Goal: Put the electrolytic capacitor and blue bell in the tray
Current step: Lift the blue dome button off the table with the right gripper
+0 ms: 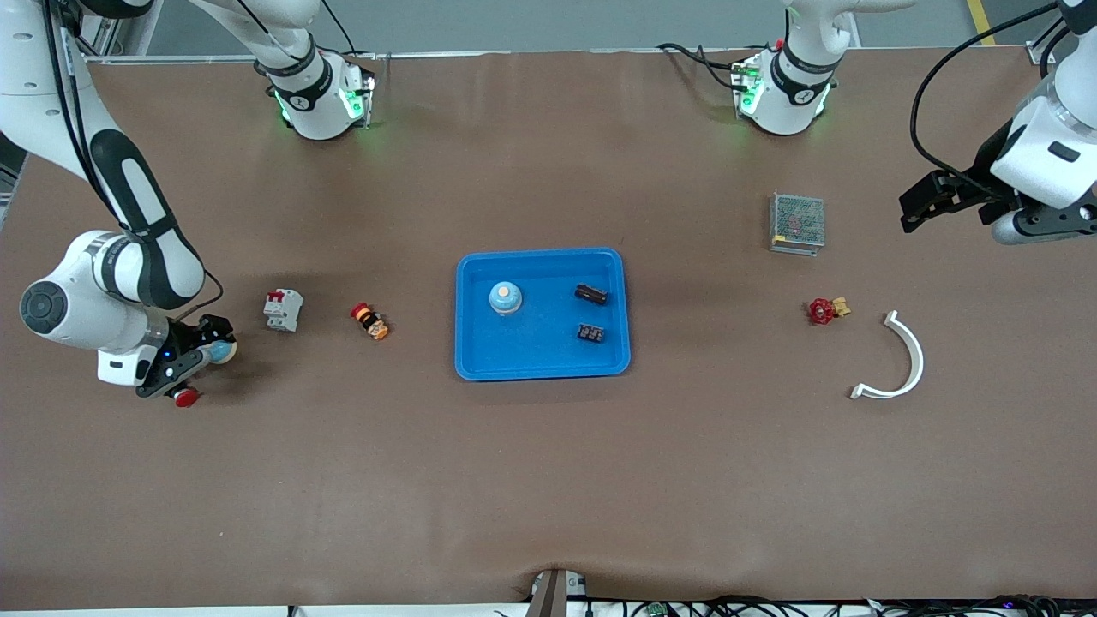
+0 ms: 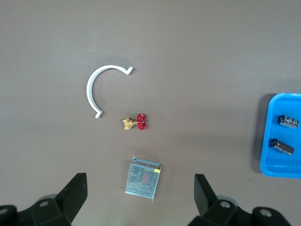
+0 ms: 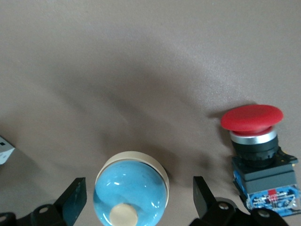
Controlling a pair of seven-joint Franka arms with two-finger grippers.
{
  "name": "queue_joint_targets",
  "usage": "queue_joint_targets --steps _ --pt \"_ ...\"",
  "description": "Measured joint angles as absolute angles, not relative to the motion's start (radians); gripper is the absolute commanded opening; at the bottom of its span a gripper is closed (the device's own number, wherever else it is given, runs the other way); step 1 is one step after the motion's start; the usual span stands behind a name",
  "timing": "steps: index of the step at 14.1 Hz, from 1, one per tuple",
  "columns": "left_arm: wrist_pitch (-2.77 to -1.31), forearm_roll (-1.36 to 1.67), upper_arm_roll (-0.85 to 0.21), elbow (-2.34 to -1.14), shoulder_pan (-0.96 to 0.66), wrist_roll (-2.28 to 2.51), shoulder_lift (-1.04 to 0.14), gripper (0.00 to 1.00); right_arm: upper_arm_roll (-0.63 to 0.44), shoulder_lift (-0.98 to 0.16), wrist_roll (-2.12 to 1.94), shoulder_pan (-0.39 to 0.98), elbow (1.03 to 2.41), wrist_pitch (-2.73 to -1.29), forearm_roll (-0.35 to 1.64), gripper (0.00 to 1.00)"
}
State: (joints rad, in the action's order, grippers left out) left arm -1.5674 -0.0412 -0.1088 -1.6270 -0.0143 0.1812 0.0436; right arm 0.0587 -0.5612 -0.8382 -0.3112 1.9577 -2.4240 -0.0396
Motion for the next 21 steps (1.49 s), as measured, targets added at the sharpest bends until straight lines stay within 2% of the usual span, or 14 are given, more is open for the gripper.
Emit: queue_joint_targets --steps 13,16,18,20,21 --pt "-1.537 -0.041 -0.107 -1.621 -0.009 0.126 0.056 1.00 0.060 -0.563 -0.863 -0.319 1.973 -2.424 -0.040 0.98" --pt "-1.535 -0.041 -0.105 -1.620 0.004 0.125 0.056 1.00 0.060 -0.563 -0.865 -0.319 1.973 -2.424 -0.040 0.80" --pt "-1.535 -0.041 -0.103 -1.620 0.005 0.125 0.056 1.00 0.062 -0.563 -0.865 -0.319 1.973 -2.424 -0.040 0.61" --pt "-1.535 -0.041 -0.103 -1.620 0.005 0.125 0.056 1.00 0.065 -0.563 -0.865 -0.319 1.973 -2.424 -0.040 0.51" --pt "-1.535 -0.041 -0.103 -1.620 0.005 0.125 0.056 1.00 0.066 -0.560 -0.865 -0.319 1.972 -2.423 -0.040 0.50"
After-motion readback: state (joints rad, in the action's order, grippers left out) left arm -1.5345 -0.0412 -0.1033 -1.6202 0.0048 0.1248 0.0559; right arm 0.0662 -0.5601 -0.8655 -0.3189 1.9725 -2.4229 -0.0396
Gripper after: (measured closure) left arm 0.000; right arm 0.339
